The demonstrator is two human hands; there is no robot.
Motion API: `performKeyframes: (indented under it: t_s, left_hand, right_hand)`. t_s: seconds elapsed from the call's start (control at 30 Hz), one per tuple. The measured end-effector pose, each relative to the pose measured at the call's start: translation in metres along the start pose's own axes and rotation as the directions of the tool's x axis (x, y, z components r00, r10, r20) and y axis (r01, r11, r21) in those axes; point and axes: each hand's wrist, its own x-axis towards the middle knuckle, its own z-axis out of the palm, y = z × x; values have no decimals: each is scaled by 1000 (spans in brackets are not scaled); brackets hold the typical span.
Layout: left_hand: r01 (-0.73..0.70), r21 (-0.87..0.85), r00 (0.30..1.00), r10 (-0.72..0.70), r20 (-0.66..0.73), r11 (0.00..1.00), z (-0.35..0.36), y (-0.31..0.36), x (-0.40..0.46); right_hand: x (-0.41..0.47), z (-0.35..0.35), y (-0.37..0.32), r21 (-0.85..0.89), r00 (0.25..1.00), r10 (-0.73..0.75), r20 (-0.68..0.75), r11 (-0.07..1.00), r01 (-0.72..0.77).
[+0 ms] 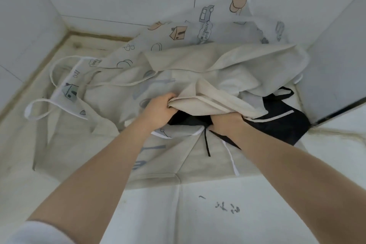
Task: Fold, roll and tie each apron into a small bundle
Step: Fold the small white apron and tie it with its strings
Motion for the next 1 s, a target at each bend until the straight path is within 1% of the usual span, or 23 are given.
performKeyframes:
  t_s: [0.03,0.07,0.1,0.17,0.2,0.23,0.27,0.3,0.33,0.37,0.4,0.43,0.47,0.5,0.6,0.7,0.73,0.8,0.83,0.87,0.9,0.93,1.0]
  left_hand:
    - [67,-18,998,-67,5,998,-1,3,2]
    - [139,-69,990,-139,9,988,-2,3,3]
    - [186,-157,983,-184,29,970,-4,9,2]
    - [250,-361,968,-235,85,898,-7,20,-1]
    - [259,-422,966,-237,104,869,-8,25,-1]
    - [251,-423,968,-223,116,871,-9,30,-4]
    - [239,-430,971,-206,122,871,-10,33,-7]
    - [226,-449,974,-188,128,865,-11,36,-13]
    - [231,-482,972,-181,149,845,-12,38,-18]
    - [236,-496,970,-176,166,836,-12,39,-25]
    - [232,-523,971,-167,169,820,-13,40,-33]
    - [221,-541,975,-165,151,811,-14,40,-41]
    - [213,-557,977,-172,126,803,-16,37,-45]
    - [201,-535,980,-175,100,821,-19,35,-50]
    - [147,-323,987,-118,108,935,-26,30,-64]
    - [176,-27,950,-162,268,984,-26,18,-81]
    - [232,67,904,-241,352,970,-26,11,-84]
    - [380,275,748,-469,470,883,-25,-3,-91]
    - [387,392,684,-544,485,835,-26,-6,-98]
    - [335,484,671,-566,479,808,-25,-7,-102]
    - [264,507,713,-520,470,821,-21,-8,-102]
    - [190,463,788,-416,454,866,-14,-9,-100]
    - [64,258,901,-167,401,964,-2,2,-102]
  right_hand:
    - [-10,-2,-1,-86,989,-132,-67,988,126]
    - [-20,2,-3,-206,942,-283,-182,947,245]
    - [-31,4,-6,-322,849,-431,-305,886,334]
    - [-48,7,-13,-470,561,-615,-555,787,399]
    - [-48,10,-14,-494,413,-619,-669,784,375]
    - [-50,9,-12,-454,344,-554,-758,827,331]
    - [-49,8,-9,-392,310,-462,-831,881,265]
    - [-54,2,-7,-299,338,-340,-878,939,170]
    - [-56,0,-3,-179,426,-194,-884,981,76]
    - [-59,-2,1,-48,561,-30,-827,999,-17]
    - [-64,-3,6,82,697,119,-707,993,-87]
    - [-67,-2,12,210,798,230,-557,969,-133]
    - [-69,-1,18,326,854,276,-442,936,-134]
    - [-72,0,23,406,899,257,-356,909,-99]
    - [-80,-1,40,503,953,83,-290,861,79]
    - [-101,-7,42,502,989,25,-146,863,53]
    - [-110,-11,40,490,999,-9,-32,871,23]
    - [-130,-19,36,352,978,-32,206,935,-44]
    - [-138,-18,34,274,965,-24,263,960,-51]
    - [-142,-14,33,215,964,-24,264,976,-34]
    - [-142,-10,31,173,976,-34,214,985,-4]
    - [-141,-5,28,142,989,-51,136,989,32]
    - [-136,4,22,157,996,-93,6,984,91]
